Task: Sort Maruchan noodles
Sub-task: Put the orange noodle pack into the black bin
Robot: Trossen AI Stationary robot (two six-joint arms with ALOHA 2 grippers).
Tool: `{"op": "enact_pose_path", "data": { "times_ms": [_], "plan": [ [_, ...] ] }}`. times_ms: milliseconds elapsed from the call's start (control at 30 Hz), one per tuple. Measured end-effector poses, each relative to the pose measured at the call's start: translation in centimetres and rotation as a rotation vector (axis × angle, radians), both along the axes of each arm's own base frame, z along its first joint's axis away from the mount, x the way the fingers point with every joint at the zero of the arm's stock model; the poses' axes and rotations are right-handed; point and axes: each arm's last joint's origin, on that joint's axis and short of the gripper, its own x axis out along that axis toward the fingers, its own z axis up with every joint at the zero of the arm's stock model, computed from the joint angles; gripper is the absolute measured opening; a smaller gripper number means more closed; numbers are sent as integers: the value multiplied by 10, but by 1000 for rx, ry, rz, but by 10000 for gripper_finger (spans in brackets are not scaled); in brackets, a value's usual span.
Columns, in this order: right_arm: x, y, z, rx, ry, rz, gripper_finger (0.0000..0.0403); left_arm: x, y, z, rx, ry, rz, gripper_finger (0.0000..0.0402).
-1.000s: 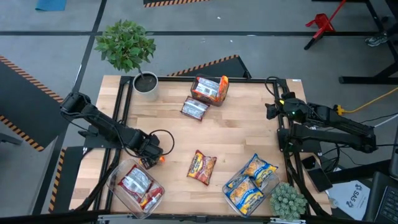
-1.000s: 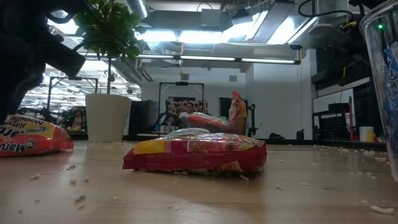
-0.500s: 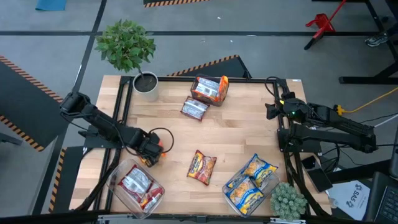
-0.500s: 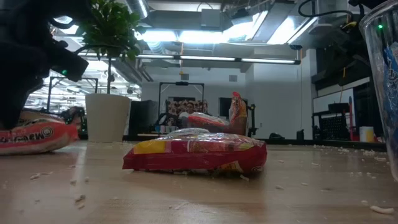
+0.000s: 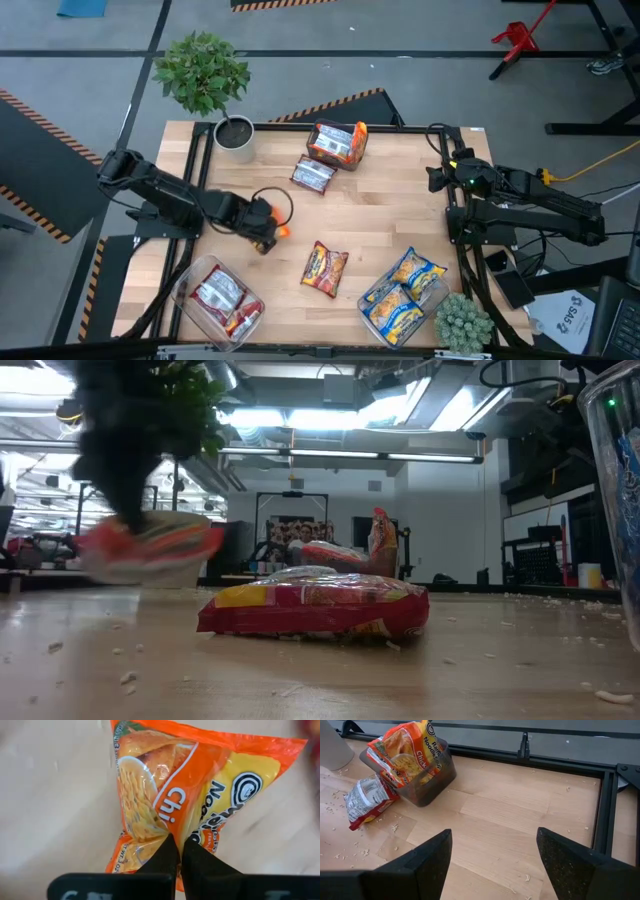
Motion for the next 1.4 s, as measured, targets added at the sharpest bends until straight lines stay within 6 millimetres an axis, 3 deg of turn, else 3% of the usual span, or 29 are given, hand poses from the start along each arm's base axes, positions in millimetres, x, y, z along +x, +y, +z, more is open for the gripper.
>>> {"op": "enact_pose_path", "data": {
  "times_ms": [233,433,733,1067,1400],
  "plan": [
    [0,0,0,0,0,0,280,28,32,33,106,-198,96,2],
    [0,0,0,0,0,0,280,50,72,66,233,-388,131,1],
    [0,0,0,0,0,0,280,59,140,103,404,-602,185,0],
    [0,0,0,-14,4,-15,280,93,181,103,473,-584,136,0],
    [-1,-1,0,-18,5,-20,280,127,233,78,480,-482,161,0]
  ]
}}
